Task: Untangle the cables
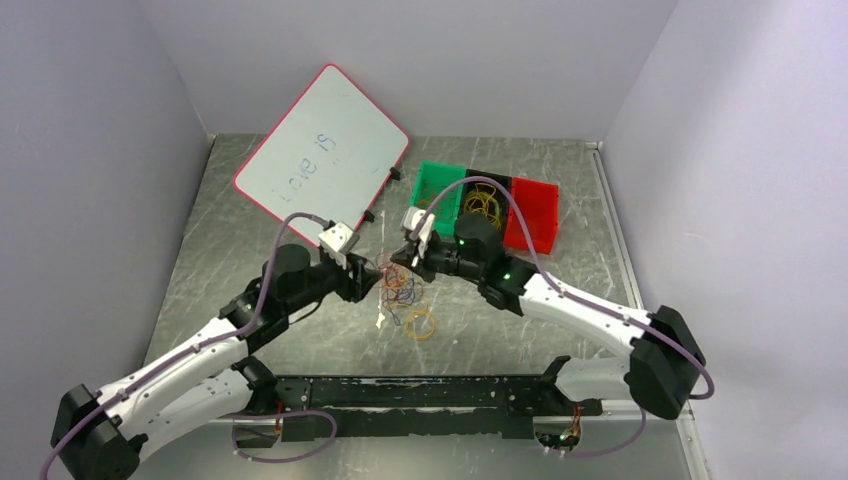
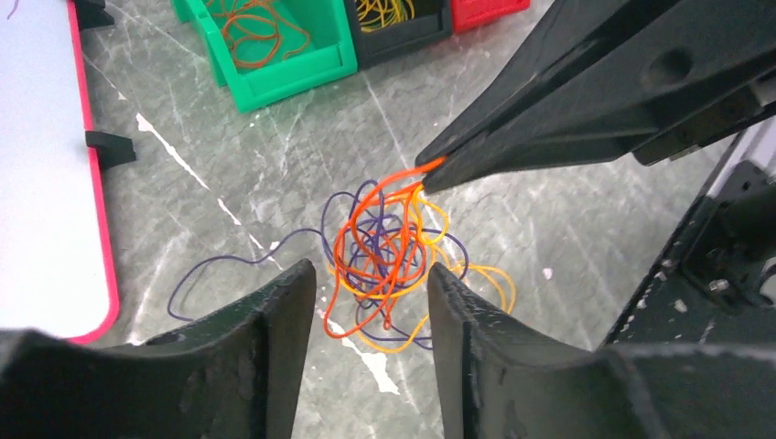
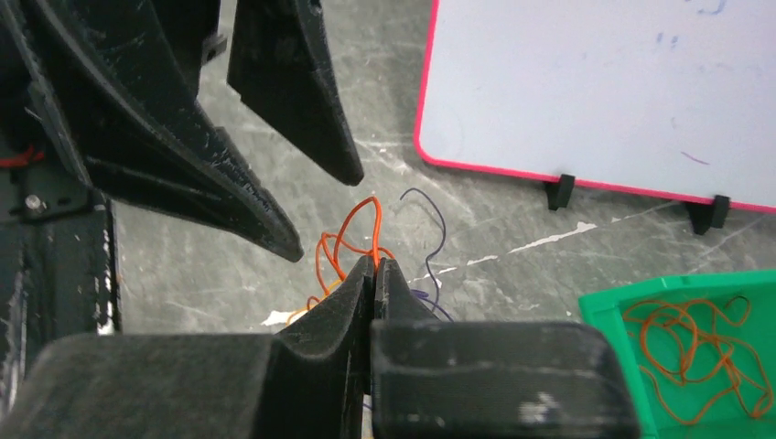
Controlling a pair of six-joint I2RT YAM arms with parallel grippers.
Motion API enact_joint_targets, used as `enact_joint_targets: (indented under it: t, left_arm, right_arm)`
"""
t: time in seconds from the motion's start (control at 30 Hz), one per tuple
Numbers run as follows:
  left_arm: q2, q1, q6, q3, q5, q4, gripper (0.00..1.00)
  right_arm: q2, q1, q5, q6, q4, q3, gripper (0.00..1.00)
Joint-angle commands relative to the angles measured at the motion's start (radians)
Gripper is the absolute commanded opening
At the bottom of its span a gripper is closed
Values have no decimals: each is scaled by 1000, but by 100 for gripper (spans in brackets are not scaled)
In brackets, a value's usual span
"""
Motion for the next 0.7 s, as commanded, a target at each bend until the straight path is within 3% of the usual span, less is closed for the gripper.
enact_joint_targets:
  t: [0.0, 0.07, 0.13, 0.4, 0.67]
  left_arm:
    - [-75, -6, -56, -29, -18, 68, 77]
    - [-111, -5, -75, -38, -13, 89, 92]
    - [-142, -5, -92, -41, -12, 112, 96]
    - [-100, -6, -80, 26, 55, 225, 98]
    - [52, -4, -70, 74, 115, 380, 98]
  right_arm:
    - [-82, 14, 83, 152, 1, 31, 0]
    - [-107, 23, 118, 208, -4, 39, 0]
    - [-128, 28, 149, 282, -2, 48, 0]
    - [-178, 38, 239, 581, 139, 41, 0]
    - [-164, 49, 258, 693, 164, 88, 0]
